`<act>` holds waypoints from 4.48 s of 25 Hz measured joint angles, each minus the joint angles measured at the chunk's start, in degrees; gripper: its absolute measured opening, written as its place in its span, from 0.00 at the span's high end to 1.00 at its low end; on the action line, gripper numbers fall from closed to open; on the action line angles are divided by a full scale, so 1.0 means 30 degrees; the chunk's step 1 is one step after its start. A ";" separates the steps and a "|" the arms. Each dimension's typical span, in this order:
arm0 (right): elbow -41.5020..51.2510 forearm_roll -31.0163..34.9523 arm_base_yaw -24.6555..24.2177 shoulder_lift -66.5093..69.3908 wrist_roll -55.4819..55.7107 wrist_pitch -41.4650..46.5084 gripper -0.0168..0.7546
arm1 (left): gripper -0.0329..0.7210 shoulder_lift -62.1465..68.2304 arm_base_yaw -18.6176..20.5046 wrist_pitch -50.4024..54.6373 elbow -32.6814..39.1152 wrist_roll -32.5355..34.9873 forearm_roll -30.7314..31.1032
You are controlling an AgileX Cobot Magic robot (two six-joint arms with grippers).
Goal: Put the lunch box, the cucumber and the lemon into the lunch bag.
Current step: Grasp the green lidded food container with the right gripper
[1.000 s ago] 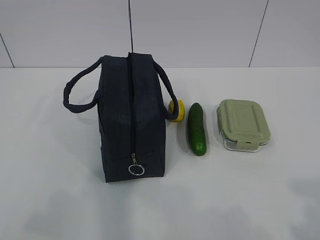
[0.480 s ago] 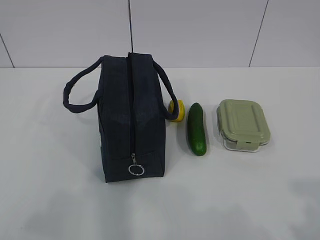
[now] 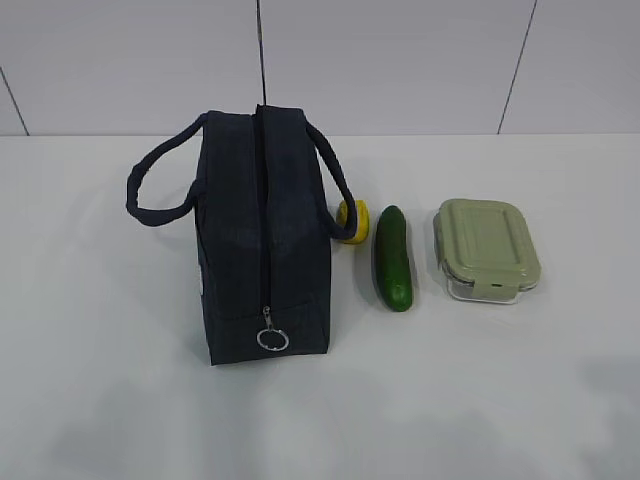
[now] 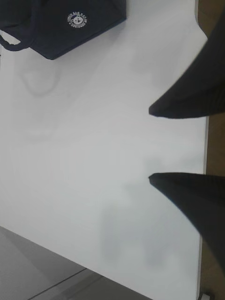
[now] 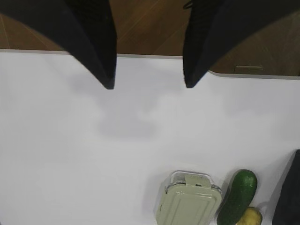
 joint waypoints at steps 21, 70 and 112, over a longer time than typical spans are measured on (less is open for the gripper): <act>-0.0536 -0.0648 0.0000 0.2042 0.0730 -0.0403 0.17 | 0.62 0.0000 0.0000 0.0000 0.0000 0.0000 0.0000; -1.2702 0.3785 0.0000 2.3292 -0.3515 -0.4248 0.21 | 0.19 0.0828 0.0000 0.0000 0.0000 0.0000 0.0000; -1.5395 2.1034 -0.9063 3.3539 -1.6045 0.1142 0.21 | 0.18 0.3975 0.0000 0.0909 -0.1031 0.0000 0.0000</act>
